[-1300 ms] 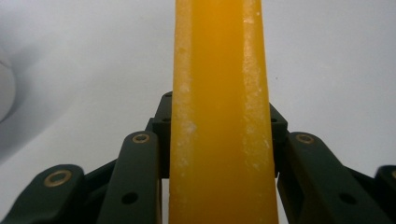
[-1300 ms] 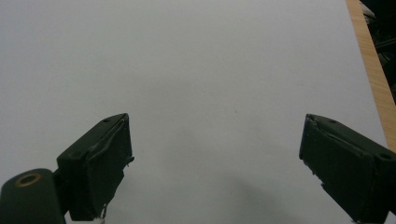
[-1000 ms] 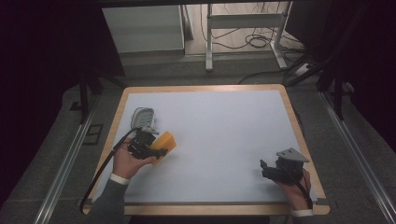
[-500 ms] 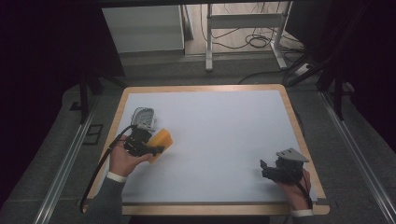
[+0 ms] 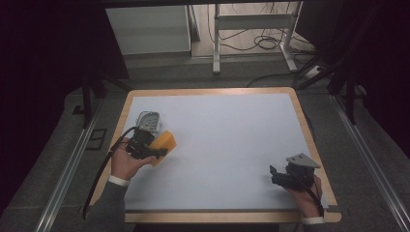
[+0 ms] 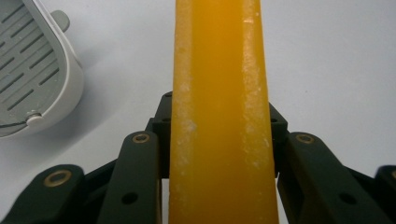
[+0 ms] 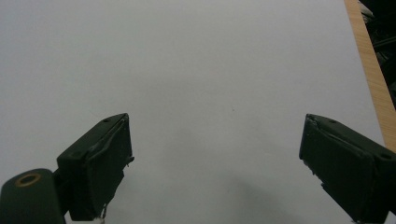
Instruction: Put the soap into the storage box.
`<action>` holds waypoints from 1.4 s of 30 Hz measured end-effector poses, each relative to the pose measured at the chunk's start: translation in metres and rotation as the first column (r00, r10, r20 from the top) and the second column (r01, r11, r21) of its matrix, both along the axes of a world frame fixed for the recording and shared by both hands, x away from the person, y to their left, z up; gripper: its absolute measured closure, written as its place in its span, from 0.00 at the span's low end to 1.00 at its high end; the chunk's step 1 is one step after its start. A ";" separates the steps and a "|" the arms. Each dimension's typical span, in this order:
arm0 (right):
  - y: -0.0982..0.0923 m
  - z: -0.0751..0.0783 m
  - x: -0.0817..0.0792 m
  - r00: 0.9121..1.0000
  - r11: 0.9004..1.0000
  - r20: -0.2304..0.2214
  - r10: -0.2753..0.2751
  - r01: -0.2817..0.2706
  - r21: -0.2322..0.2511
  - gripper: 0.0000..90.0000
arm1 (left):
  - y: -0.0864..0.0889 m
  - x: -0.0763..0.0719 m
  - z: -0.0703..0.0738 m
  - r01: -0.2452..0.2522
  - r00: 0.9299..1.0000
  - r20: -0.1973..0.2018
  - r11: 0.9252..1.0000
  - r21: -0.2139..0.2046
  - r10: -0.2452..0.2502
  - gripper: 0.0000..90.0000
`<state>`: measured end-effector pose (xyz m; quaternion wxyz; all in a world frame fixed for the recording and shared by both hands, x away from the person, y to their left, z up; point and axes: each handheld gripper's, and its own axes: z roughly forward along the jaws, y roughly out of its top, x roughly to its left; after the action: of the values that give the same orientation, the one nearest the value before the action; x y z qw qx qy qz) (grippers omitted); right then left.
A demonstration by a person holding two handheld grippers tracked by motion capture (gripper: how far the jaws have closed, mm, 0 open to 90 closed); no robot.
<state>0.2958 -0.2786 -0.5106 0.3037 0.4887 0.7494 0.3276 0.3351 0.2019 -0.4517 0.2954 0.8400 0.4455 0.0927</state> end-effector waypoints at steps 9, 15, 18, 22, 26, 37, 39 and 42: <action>-0.001 0.000 0.000 1.000 1.000 0.001 -0.001 0.001 -0.001 0.10 | 0.005 0.004 0.003 -0.012 1.000 -0.003 1.000 0.002 0.012 0.68; -0.001 0.000 0.000 1.000 1.000 0.001 -0.001 0.001 -0.002 0.10 | 0.010 0.008 0.006 -0.025 1.000 -0.002 1.000 -0.007 0.025 0.68; -0.001 0.000 0.000 1.000 1.000 0.000 -0.002 0.002 -0.001 0.10 | 0.012 0.011 0.007 -0.024 1.000 -0.008 1.000 -0.012 0.024 0.68; -0.001 0.000 0.000 1.000 1.000 0.000 -0.001 0.001 -0.001 0.10 | 0.015 0.014 0.009 -0.028 1.000 -0.008 1.000 -0.010 0.028 0.68; -0.001 0.000 0.000 1.000 1.000 0.000 -0.001 0.001 0.000 0.10 | 0.016 0.016 0.011 -0.035 0.999 -0.008 0.999 -0.010 0.035 0.68; -0.002 0.000 0.000 1.000 1.000 0.000 -0.003 0.003 0.001 0.10 | 0.022 0.025 0.016 -0.055 0.998 -0.014 0.998 -0.015 0.055 0.68; -0.001 0.000 0.000 1.000 1.000 0.004 0.001 -0.001 0.001 0.10 | 0.024 0.027 0.016 -0.063 0.998 -0.015 0.998 -0.018 0.063 0.68; -0.001 0.000 0.000 1.000 1.000 0.005 0.003 -0.003 0.001 0.10 | 0.026 0.030 0.017 -0.069 0.998 -0.014 0.997 -0.021 0.069 0.68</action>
<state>0.2957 -0.2797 -0.5102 0.3049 0.4870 0.7491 0.3296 0.3648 0.2277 -0.4348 0.2980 0.8215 0.4773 0.0924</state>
